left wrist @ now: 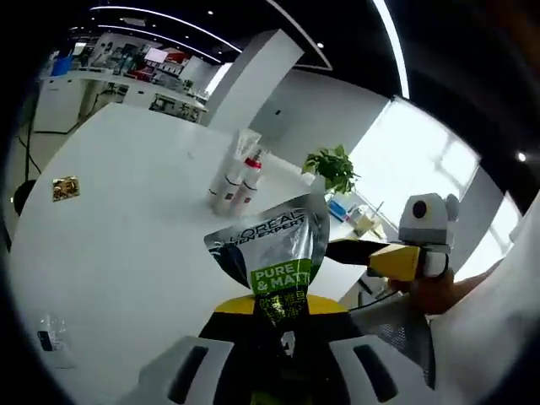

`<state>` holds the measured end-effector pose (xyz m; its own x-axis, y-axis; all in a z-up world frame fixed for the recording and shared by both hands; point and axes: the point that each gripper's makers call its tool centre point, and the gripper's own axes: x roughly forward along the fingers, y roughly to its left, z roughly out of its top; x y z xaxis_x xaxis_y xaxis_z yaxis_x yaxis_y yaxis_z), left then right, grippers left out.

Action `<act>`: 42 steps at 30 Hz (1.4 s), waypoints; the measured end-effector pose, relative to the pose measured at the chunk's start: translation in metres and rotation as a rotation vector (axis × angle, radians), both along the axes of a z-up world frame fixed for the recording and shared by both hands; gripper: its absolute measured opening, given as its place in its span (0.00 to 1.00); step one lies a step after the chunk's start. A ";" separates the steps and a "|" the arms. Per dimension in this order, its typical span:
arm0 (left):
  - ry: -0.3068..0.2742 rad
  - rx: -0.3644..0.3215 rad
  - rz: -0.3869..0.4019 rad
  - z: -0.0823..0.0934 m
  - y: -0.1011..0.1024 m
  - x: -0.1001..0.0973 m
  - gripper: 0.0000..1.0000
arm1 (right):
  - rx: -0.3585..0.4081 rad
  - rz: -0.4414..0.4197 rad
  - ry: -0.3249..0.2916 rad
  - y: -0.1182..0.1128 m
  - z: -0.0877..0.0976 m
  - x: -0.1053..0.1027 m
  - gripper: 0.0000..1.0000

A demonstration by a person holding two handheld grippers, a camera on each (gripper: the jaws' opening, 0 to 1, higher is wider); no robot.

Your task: Arrange the skincare products in the storage area until every visible bottle or jar stands upright without overlapping.

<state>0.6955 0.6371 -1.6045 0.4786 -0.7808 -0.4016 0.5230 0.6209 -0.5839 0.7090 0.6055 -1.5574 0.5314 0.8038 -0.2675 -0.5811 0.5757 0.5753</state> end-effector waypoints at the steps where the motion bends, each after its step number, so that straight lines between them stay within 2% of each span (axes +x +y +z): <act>1: -0.014 0.011 -0.020 -0.001 -0.002 -0.003 0.18 | 0.003 0.007 0.006 0.000 0.000 -0.001 0.35; 4: -0.028 0.018 -0.038 0.000 -0.007 -0.006 0.19 | 0.007 0.013 0.016 0.002 -0.001 -0.004 0.32; 8: -0.052 -0.017 -0.053 0.007 -0.012 -0.008 0.19 | 0.007 0.016 0.047 0.003 -0.004 -0.006 0.24; 10: -0.073 -0.001 -0.075 0.006 -0.015 -0.012 0.19 | 0.008 0.021 0.048 0.004 -0.004 -0.007 0.22; 14: -0.078 0.012 -0.096 0.004 -0.018 -0.015 0.19 | 0.014 0.013 0.049 0.001 -0.003 -0.006 0.20; 19: -0.114 0.029 -0.133 0.006 -0.025 -0.019 0.19 | 0.008 0.003 0.077 -0.002 -0.007 -0.005 0.14; 23: -0.103 0.050 -0.141 0.000 -0.025 -0.020 0.21 | -0.013 -0.006 0.119 -0.003 -0.014 -0.005 0.12; 26: -0.102 0.057 -0.144 -0.002 -0.025 -0.020 0.23 | -0.002 0.007 0.128 -0.003 -0.013 -0.007 0.09; 28: -0.106 0.064 -0.150 -0.003 -0.026 -0.021 0.26 | 0.020 0.018 0.156 -0.002 -0.011 -0.009 0.07; 32: -0.108 0.069 -0.156 -0.004 -0.027 -0.021 0.30 | 0.018 0.031 0.158 -0.002 -0.011 -0.011 0.05; 37: -0.082 0.060 -0.151 -0.006 -0.025 -0.021 0.35 | 0.018 0.044 0.163 -0.001 -0.012 -0.013 0.04; 42: -0.043 0.039 -0.092 -0.008 -0.016 -0.013 0.44 | -0.012 0.034 0.157 -0.003 -0.016 -0.011 0.04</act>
<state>0.6822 0.6211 -1.6121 0.4226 -0.8064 -0.4136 0.6031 0.5909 -0.5358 0.6979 0.6022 -1.5732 0.4549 0.8167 -0.3549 -0.5036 0.5647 0.6539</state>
